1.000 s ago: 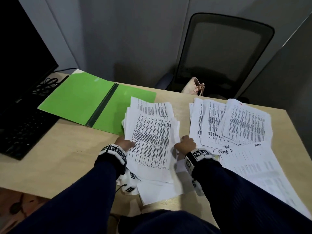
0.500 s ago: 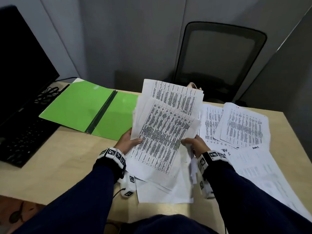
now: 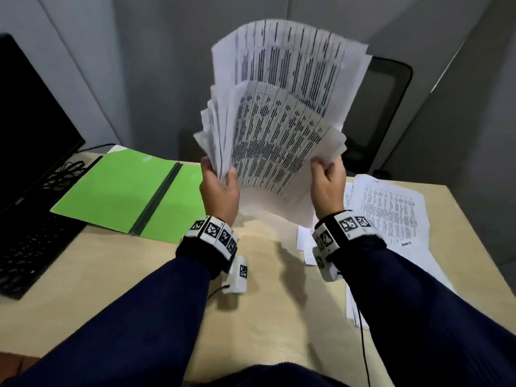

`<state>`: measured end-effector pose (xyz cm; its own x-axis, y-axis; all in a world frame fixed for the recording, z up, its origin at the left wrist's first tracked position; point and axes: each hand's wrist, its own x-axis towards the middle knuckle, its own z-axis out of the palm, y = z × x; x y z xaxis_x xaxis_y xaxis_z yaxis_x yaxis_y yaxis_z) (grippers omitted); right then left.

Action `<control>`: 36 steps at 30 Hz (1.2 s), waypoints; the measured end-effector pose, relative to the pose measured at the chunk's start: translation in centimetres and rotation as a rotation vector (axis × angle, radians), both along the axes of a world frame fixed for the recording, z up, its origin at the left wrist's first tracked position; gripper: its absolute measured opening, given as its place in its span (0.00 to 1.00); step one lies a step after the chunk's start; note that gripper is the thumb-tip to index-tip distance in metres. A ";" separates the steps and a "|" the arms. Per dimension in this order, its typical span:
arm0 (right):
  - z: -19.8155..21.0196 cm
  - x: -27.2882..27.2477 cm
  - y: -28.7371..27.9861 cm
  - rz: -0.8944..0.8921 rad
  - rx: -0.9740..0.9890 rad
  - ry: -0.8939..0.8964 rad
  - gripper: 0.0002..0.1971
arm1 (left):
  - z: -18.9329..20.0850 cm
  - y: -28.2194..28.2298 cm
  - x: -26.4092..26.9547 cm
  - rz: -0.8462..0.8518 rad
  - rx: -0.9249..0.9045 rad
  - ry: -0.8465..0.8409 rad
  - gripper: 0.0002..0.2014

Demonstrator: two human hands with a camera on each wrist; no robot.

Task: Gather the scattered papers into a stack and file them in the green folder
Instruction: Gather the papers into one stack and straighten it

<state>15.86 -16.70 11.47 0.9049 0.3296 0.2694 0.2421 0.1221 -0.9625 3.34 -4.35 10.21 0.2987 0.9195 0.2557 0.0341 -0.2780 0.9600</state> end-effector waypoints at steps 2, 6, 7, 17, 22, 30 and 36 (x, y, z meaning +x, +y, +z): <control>-0.9 -0.3 -0.8 0.054 -0.046 0.038 0.17 | -1.2 -0.5 -0.5 -0.063 -0.099 0.005 0.27; -2.2 -0.6 -1.9 0.107 -0.082 0.148 0.27 | -4.1 -0.4 -0.9 -0.176 -0.295 -0.001 0.38; -2.0 -0.4 -2.0 0.115 -0.071 0.157 0.29 | -4.1 -0.4 -0.8 -0.194 -0.327 0.001 0.38; -2.7 1.5 -2.2 0.115 -0.063 0.232 0.32 | -4.0 1.8 0.0 -0.290 -0.388 0.004 0.26; -3.4 2.0 -2.4 0.119 -0.075 0.298 0.37 | -4.1 2.5 -0.4 -0.327 -0.410 -0.026 0.29; -3.0 2.0 -1.5 0.164 -0.145 0.226 0.19 | -3.5 2.5 0.3 -0.333 -0.424 0.034 0.24; -2.6 0.4 -0.2 0.108 -0.070 0.224 0.15 | -3.2 2.0 1.9 -0.078 -0.314 0.010 0.19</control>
<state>16.26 -16.88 8.84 0.8978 0.4387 0.0397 0.0116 0.0667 -0.9977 5.19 -2.35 6.98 0.3728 0.9270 -0.0400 0.0339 0.0294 0.9990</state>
